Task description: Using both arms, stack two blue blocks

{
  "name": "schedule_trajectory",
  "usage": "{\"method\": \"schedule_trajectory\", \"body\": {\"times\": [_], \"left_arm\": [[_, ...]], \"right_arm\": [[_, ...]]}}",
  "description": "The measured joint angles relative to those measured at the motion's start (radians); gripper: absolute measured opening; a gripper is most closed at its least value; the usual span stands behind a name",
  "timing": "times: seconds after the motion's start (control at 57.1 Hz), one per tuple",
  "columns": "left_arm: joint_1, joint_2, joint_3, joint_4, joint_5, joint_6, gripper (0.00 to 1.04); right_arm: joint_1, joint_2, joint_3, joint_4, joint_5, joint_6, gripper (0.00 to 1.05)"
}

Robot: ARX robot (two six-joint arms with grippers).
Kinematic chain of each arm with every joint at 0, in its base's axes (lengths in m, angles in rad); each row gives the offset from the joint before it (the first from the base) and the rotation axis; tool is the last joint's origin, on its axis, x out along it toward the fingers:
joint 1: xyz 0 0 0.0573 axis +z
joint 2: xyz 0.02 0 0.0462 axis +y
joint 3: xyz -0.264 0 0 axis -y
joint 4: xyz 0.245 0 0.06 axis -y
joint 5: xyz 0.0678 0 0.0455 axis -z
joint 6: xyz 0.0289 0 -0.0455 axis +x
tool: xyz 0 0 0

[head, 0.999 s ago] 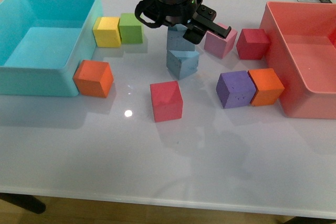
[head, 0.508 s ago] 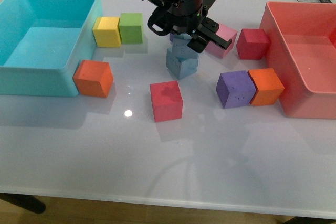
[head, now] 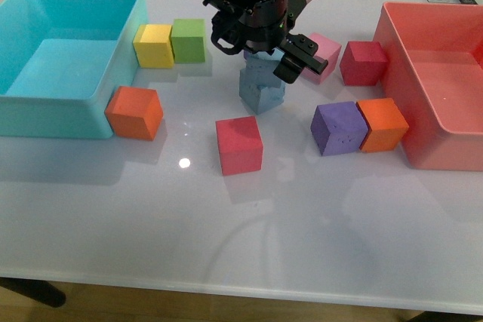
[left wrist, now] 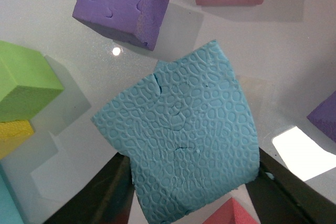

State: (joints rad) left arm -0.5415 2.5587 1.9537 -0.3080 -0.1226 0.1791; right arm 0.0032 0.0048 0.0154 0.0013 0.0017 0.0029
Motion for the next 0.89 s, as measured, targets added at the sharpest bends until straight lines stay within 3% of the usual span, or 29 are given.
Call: {"method": "schedule_trajectory", "body": {"times": [0.105, 0.158, 0.894], "left_arm": [[0.0, 0.0, 0.0, 0.0, 0.003, 0.0, 0.91], [0.0, 0.0, 0.0, 0.0, 0.004, 0.001, 0.98], [0.016, -0.002, -0.115, 0.017, 0.021, 0.014, 0.96]], "right_arm": [[0.0, 0.0, 0.0, 0.0, 0.0, 0.0, 0.96], [0.0, 0.0, 0.0, 0.0, 0.0, 0.0, 0.96], [0.0, 0.0, 0.0, 0.0, 0.0, 0.0, 0.96]]}}
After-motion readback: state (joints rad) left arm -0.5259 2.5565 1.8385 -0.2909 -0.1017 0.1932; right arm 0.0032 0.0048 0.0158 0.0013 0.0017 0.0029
